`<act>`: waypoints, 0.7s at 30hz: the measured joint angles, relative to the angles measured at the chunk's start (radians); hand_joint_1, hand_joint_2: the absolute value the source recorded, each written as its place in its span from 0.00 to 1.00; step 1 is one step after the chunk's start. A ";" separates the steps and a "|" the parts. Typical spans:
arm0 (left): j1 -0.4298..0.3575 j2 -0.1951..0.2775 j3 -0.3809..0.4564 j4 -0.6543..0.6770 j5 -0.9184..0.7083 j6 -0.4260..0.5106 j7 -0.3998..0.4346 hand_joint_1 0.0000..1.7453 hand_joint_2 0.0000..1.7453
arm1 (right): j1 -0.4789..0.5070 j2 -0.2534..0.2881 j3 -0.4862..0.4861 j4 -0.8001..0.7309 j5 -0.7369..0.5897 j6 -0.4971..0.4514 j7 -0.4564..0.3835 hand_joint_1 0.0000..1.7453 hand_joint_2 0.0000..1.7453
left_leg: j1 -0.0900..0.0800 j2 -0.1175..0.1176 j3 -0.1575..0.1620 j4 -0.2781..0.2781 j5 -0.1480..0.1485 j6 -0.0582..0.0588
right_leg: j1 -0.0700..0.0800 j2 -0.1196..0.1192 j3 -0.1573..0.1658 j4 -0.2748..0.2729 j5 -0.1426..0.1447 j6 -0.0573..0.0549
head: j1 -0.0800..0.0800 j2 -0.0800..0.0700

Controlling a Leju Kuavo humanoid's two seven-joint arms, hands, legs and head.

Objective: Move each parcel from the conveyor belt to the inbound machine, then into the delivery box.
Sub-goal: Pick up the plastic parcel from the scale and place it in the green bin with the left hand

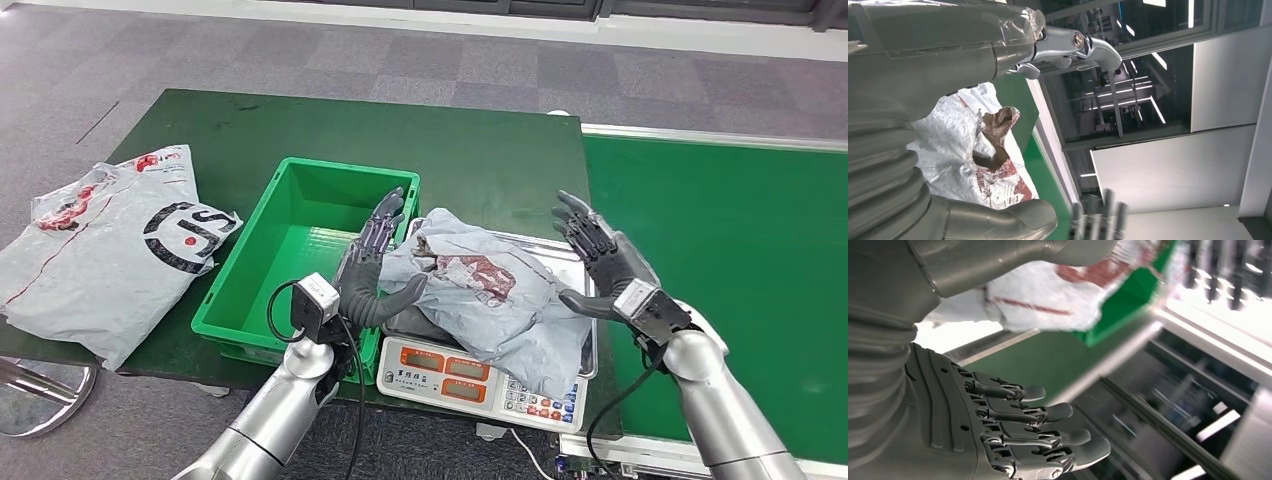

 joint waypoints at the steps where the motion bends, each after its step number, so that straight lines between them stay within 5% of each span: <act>1: 0.000 0.000 0.000 0.000 0.001 0.000 0.000 0.00 1.00 | 0.007 0.004 -0.013 -0.019 0.000 -0.007 -0.005 0.00 1.00 | 0.000 0.000 0.000 0.000 0.000 0.000 | 0.000 0.000 0.000 0.000 0.000 0.000 | 0.000 0.000; 11: 0.000 0.000 0.000 0.002 0.001 -0.002 0.000 0.00 1.00 | 0.048 0.034 -0.105 -0.122 -0.001 -0.073 -0.036 0.00 1.00 | 0.000 0.000 0.000 0.000 0.000 0.000 | 0.000 0.000 0.000 0.000 0.000 0.000 | 0.000 0.000; 17: 0.000 0.001 0.002 0.007 0.000 0.001 0.000 0.00 1.00 | 0.063 0.061 -0.197 -0.144 0.110 -0.317 -0.016 0.00 1.00 | 0.000 0.000 0.000 0.000 0.000 0.000 | 0.000 0.000 0.000 0.000 0.000 0.000 | 0.000 0.000; 21: 0.001 0.002 0.005 0.009 0.000 0.007 0.000 0.00 1.00 | 0.088 0.073 -0.253 -0.130 0.133 -0.396 -0.011 0.00 1.00 | 0.000 0.000 0.000 0.000 0.000 0.000 | 0.000 0.000 0.000 0.000 0.000 0.000 | 0.000 0.000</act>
